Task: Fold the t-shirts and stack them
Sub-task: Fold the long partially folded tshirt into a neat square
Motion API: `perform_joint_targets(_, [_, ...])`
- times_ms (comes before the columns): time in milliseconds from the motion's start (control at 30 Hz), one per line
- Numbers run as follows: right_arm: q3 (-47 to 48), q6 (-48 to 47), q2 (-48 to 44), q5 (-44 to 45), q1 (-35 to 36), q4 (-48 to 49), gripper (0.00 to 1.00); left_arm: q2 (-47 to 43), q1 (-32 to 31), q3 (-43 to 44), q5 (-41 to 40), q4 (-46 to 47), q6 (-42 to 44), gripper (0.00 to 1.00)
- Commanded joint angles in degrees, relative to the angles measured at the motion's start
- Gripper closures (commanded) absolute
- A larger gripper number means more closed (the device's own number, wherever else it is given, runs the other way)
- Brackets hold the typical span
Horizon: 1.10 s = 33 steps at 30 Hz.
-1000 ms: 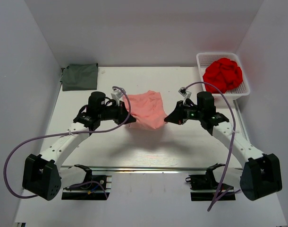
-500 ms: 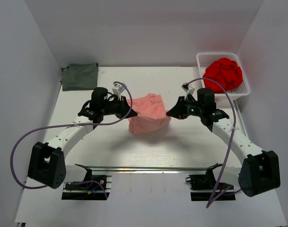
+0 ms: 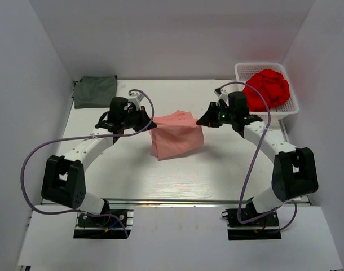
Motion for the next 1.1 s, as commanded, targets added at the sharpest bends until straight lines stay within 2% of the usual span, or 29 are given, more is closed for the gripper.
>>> perform_joint_targets(0, [5.0, 0.1, 1.8, 0.2, -0.5, 2.8, 1.00, 3.0, 1.9, 4.4, -2.9, 0.3, 0.3, 1.00])
perform_joint_targets(367, [20.0, -1.9, 16.9, -1.2, -1.2, 1.8, 1.00, 12.8, 7.2, 8.5, -0.9, 3.6, -1.6, 1.00])
perform_joint_targets(567, [27.9, -2.3, 23.8, -13.4, -1.0, 4.6, 1.00, 15.1, 9.9, 9.1, 3.6, 5.5, -2.8, 1.00])
perform_joint_targets(633, [28.4, -3.3, 23.4, -18.3, -1.1, 5.3, 1.00, 14.3, 10.4, 9.1, 5.9, 6.8, -2.3, 1.00])
perform_joint_targets(733, [25.2, -7.0, 18.8, -18.1, -1.1, 4.2, 1.00, 10.6, 10.4, 7.0, 8.5, 7.9, -1.7, 1.00])
perform_joint_targets(800, [18.8, -8.2, 12.6, -17.0, -0.9, 4.3, 1.00, 7.4, 9.9, 5.5, 10.4, 8.6, -1.0, 1.00])
perform_joint_targets(867, [15.1, -7.2, 8.0, -15.8, -0.7, 5.3, 1.00, 4.7, 9.2, 2.0, 12.4, 9.2, -1.0, 1.00])
perform_joint_targets(900, [9.9, -6.2, 5.4, -16.1, -0.7, 6.5, 1.00, 1.1, 9.2, 0.7, 12.4, 10.1, -1.0, 1.00])
perform_joint_targets(1067, [-3.3, -3.7, -5.7, -19.3, -0.6, 11.8, 1.00, -11.2, 8.7, -10.7, 14.3, 11.9, -1.5, 1.00])
